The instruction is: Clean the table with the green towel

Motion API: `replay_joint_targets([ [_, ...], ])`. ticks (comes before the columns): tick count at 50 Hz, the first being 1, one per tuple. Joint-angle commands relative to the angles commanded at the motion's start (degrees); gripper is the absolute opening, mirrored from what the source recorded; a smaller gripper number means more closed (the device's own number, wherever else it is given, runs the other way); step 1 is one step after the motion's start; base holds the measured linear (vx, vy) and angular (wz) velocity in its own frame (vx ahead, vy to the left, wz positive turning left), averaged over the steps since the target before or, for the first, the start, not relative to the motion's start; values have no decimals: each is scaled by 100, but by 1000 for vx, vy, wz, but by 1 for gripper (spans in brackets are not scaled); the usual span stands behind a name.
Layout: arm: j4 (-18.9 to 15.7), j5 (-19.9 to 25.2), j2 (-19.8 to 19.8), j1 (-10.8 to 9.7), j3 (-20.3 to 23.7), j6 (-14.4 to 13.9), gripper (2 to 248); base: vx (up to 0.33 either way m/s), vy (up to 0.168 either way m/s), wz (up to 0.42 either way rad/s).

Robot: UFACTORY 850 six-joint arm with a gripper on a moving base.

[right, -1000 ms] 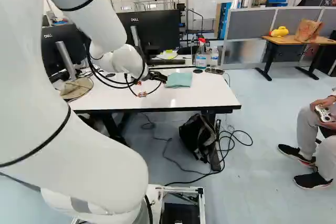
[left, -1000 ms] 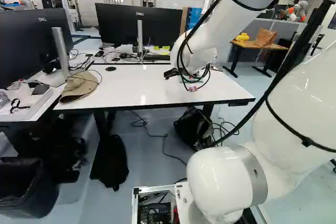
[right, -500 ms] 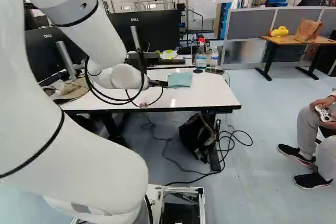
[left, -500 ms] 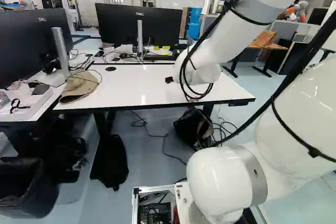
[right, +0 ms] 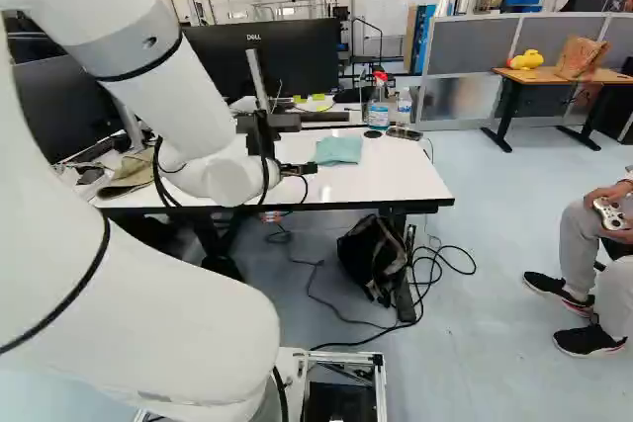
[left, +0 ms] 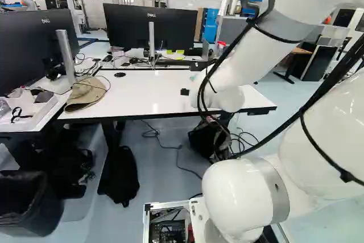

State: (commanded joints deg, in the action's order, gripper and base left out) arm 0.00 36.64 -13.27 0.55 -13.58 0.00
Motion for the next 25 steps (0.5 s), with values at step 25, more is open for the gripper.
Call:
replay_joint_targets([
  [25, 0, 844, -172, -35, 542, 0, 247, 0, 0, 0],
])
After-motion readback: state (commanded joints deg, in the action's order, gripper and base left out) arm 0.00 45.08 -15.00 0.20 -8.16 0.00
